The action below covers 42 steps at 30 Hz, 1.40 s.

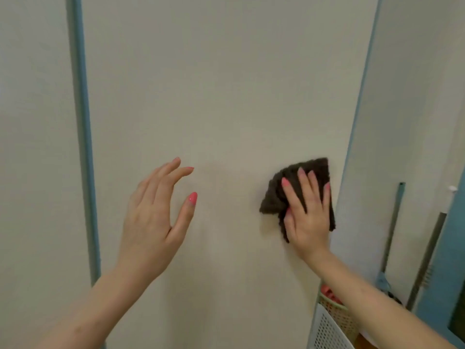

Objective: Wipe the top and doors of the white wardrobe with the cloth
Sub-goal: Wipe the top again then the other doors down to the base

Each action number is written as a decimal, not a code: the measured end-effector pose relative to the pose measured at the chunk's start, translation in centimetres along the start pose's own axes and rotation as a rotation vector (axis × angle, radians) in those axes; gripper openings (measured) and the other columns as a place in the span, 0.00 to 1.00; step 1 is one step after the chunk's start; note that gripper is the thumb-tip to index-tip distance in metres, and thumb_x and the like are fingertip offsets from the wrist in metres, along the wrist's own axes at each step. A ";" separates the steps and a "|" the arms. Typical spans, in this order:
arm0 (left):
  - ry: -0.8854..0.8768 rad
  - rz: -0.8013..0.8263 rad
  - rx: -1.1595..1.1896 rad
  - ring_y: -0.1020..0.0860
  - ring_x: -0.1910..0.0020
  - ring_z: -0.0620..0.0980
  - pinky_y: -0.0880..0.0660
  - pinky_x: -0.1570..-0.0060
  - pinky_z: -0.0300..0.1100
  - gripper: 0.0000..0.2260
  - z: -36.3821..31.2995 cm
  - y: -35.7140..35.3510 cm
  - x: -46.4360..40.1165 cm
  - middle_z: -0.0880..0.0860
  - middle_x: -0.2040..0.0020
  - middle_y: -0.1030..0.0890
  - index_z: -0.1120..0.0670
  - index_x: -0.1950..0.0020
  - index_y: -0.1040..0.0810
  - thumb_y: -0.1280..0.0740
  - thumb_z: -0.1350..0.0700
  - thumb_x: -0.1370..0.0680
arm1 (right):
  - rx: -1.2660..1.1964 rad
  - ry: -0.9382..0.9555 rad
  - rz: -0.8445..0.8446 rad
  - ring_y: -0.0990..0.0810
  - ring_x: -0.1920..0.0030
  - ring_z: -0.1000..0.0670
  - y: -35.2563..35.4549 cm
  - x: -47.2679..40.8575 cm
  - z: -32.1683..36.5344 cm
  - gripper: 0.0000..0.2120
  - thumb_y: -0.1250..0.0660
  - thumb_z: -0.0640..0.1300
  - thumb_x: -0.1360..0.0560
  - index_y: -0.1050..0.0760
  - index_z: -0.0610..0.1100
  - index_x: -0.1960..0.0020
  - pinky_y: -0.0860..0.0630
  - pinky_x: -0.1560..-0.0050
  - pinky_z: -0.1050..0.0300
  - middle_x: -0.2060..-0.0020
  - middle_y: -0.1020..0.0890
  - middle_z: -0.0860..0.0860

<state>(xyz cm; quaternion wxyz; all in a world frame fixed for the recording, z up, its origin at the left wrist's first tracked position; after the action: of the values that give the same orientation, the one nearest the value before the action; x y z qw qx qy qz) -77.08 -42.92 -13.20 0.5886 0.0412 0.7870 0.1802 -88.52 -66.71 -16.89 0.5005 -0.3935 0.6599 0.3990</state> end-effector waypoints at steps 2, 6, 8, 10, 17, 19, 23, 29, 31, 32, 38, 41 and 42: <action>0.029 -0.026 0.036 0.33 0.33 0.49 0.41 0.34 0.41 0.19 0.5 0.2 0.9 0.50 0.32 0.29 0.52 0.34 0.31 0.44 0.48 0.23 | 0.112 0.279 0.216 0.46 0.23 0.44 -2.0 8.5 2.3 0.32 0.42 0.45 0.25 0.46 0.51 0.22 0.55 0.24 0.39 0.25 0.40 0.44; 0.074 -0.025 0.071 0.33 0.33 0.50 0.40 0.34 0.42 0.19 0.9 -0.2 3.5 0.51 0.32 0.29 0.53 0.34 0.31 0.43 0.49 0.23 | 0.312 0.735 0.592 0.34 0.30 0.46 -3.6 20.8 3.8 0.29 0.47 0.43 0.22 0.48 0.49 0.22 0.59 0.24 0.39 0.26 0.38 0.47; 0.087 0.004 0.062 0.32 0.33 0.52 0.40 0.34 0.43 0.19 0.9 -0.7 4.7 0.52 0.32 0.29 0.54 0.34 0.31 0.43 0.49 0.23 | 0.297 0.865 0.628 0.34 0.28 0.48 -3.2 20.0 3.8 0.32 0.45 0.42 0.24 0.48 0.48 0.22 0.59 0.24 0.39 0.24 0.40 0.48; 0.091 0.031 0.056 0.31 0.34 0.54 0.39 0.34 0.45 0.19 0.7 -1.2 5.1 0.54 0.32 0.28 0.55 0.34 0.30 0.43 0.49 0.23 | 0.255 0.831 0.484 0.36 0.26 0.48 -2.0 14.7 3.5 0.30 0.42 0.40 0.23 0.44 0.48 0.22 0.53 0.24 0.40 0.24 0.40 0.47; 0.119 0.016 0.103 0.33 0.33 0.51 0.38 0.33 0.45 0.18 1.2 -3.0 6.3 0.52 0.31 0.30 0.53 0.34 0.31 0.44 0.49 0.22 | 0.115 0.173 0.075 0.43 0.23 0.41 1.0 -0.4 -1.6 0.26 0.44 0.39 0.22 0.39 0.46 0.24 0.49 0.25 0.37 0.26 0.37 0.41; 0.131 0.024 0.106 0.34 0.32 0.50 0.40 0.33 0.42 0.18 1.5 -3.7 7.5 0.50 0.31 0.31 0.52 0.34 0.31 0.43 0.49 0.22 | 0.086 0.186 0.116 0.42 0.24 0.40 -0.5 3.9 0.3 0.24 0.44 0.41 0.22 0.37 0.47 0.26 0.51 0.25 0.37 0.26 0.36 0.42; 0.140 0.069 0.109 0.35 0.31 0.48 0.41 0.32 0.41 0.18 2.3 -4.3 10.1 0.48 0.30 0.33 0.52 0.34 0.31 0.43 0.50 0.22 | 0.261 0.742 0.578 0.31 0.31 0.46 -4.5 20.9 5.3 0.29 0.42 0.44 0.28 0.37 0.51 0.27 0.55 0.25 0.41 0.31 0.28 0.49; 0.161 0.085 0.034 0.36 0.31 0.45 0.43 0.33 0.38 0.18 5.1 -2.1 11.8 0.49 0.30 0.32 0.50 0.34 0.31 0.44 0.48 0.22 | 0.251 1.029 0.724 0.31 0.29 0.51 -5.4 29.3 8.8 0.22 0.50 0.41 0.18 0.38 0.49 0.25 0.59 0.24 0.38 0.27 0.31 0.52; 0.188 0.091 0.019 0.37 0.31 0.43 0.44 0.32 0.37 0.19 6.0 -1.9 11.6 0.49 0.30 0.32 0.51 0.33 0.31 0.44 0.48 0.22 | 0.116 0.919 0.544 0.33 0.27 0.49 -5.0 23.5 10.7 0.20 0.50 0.40 0.17 0.36 0.49 0.25 0.52 0.24 0.39 0.27 0.32 0.50; 0.198 0.091 0.017 0.37 0.31 0.43 0.45 0.32 0.37 0.19 6.3 -1.9 11.5 0.49 0.30 0.32 0.51 0.33 0.31 0.44 0.48 0.22 | 0.064 0.812 0.438 0.35 0.27 0.48 -4.7 19.5 11.3 0.21 0.48 0.40 0.17 0.36 0.49 0.25 0.48 0.24 0.40 0.27 0.33 0.49; 0.227 0.072 0.026 0.35 0.31 0.47 0.42 0.31 0.41 0.18 7.6 -2.6 13.0 0.50 0.30 0.32 0.51 0.34 0.31 0.43 0.49 0.22 | -0.014 0.119 0.088 0.41 0.24 0.42 -5.3 6.5 13.8 0.31 0.38 0.38 0.25 0.40 0.48 0.24 0.49 0.26 0.36 0.25 0.38 0.44; 0.262 0.057 0.015 0.35 0.30 0.48 0.42 0.32 0.40 0.18 8.6 -1.9 13.8 0.50 0.29 0.34 0.52 0.34 0.31 0.43 0.49 0.22 | -0.054 0.328 0.249 0.40 0.24 0.45 -7.4 12.5 18.7 0.30 0.38 0.40 0.25 0.38 0.49 0.24 0.52 0.24 0.40 0.24 0.39 0.47; 0.283 0.049 0.014 0.36 0.30 0.48 0.42 0.32 0.40 0.18 9.0 -1.4 14.0 0.50 0.28 0.35 0.52 0.34 0.31 0.43 0.49 0.22 | -0.052 0.488 0.348 0.38 0.25 0.46 -8.1 15.6 20.7 0.29 0.39 0.40 0.26 0.36 0.49 0.25 0.53 0.24 0.41 0.25 0.37 0.48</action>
<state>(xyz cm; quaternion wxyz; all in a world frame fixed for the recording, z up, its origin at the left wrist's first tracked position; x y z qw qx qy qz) -72.70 -38.27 -28.62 0.4667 0.0389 0.8622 0.1931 -76.85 -52.53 -36.96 0.2411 -0.3715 0.8076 0.3894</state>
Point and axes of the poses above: each hand's wrist, its own x-axis away from the middle knuckle, its own y-axis out of the back of the hand, z = x × y, the point moved 9 cm from there along -x, towards the middle knuckle
